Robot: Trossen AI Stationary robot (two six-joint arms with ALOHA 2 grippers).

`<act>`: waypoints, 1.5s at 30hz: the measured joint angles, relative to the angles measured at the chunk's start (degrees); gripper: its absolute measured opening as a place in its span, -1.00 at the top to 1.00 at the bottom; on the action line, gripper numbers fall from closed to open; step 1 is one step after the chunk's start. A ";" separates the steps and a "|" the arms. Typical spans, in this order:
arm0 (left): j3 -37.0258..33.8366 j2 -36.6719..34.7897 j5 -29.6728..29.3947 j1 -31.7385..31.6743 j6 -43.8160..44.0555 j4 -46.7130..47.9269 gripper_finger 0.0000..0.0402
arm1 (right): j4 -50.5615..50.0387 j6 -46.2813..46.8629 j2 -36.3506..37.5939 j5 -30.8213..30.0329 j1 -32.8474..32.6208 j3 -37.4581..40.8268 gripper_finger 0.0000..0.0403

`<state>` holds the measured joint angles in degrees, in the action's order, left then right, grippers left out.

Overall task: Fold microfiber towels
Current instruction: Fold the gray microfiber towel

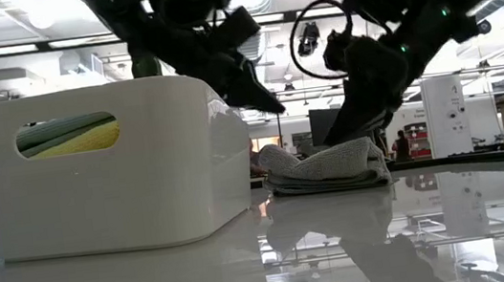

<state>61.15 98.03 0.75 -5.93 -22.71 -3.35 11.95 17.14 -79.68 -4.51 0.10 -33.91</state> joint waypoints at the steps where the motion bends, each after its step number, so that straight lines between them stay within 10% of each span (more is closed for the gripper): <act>1: 0.46 0.89 0.00 -0.04 0.37 0.24 0.95 | 1.59 -0.22 -0.07 0.22 0.00 0.86 0.96; 12: 2.19 6.19 -0.02 -1.11 6.99 3.17 0.95 | 2.88 -2.22 -1.20 8.01 0.16 5.31 0.96; 45: 2.14 5.78 5.10 -0.94 5.65 5.40 0.95 | -6.83 -4.27 4.02 1.51 0.15 1.67 0.96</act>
<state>63.29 103.80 5.85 -6.87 -17.06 2.05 5.12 12.86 -75.66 -3.00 0.25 -32.23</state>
